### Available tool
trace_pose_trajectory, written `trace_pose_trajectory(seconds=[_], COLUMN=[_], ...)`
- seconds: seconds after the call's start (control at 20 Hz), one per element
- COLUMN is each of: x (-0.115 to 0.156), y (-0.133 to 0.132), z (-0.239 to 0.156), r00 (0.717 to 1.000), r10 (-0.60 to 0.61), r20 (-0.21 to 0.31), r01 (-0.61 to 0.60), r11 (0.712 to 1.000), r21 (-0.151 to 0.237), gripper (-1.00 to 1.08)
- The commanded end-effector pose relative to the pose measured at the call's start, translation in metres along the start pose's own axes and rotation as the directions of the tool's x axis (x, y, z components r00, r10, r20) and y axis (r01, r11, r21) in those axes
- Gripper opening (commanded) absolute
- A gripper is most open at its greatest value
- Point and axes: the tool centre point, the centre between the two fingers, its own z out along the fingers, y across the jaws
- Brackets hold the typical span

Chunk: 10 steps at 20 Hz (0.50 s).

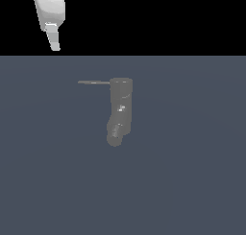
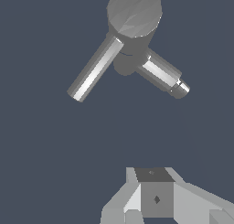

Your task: Turn on the faucet by rotating a designated handle.

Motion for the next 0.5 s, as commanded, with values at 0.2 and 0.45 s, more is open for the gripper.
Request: trace_pose_trajectory(seconds=[0.2,0.45], x=[0.014,0.027], y=[-0.027,-0.046], z=[0.021,0.039], r00=[0.993,0.976], r10=[0.122,0.218], r20=[-0.002,-0.004], r01=[-0.122,-0.218], r11=[0.993,0.976], r21=[0.000,-0.001], gripper=[-1.00,-1.00])
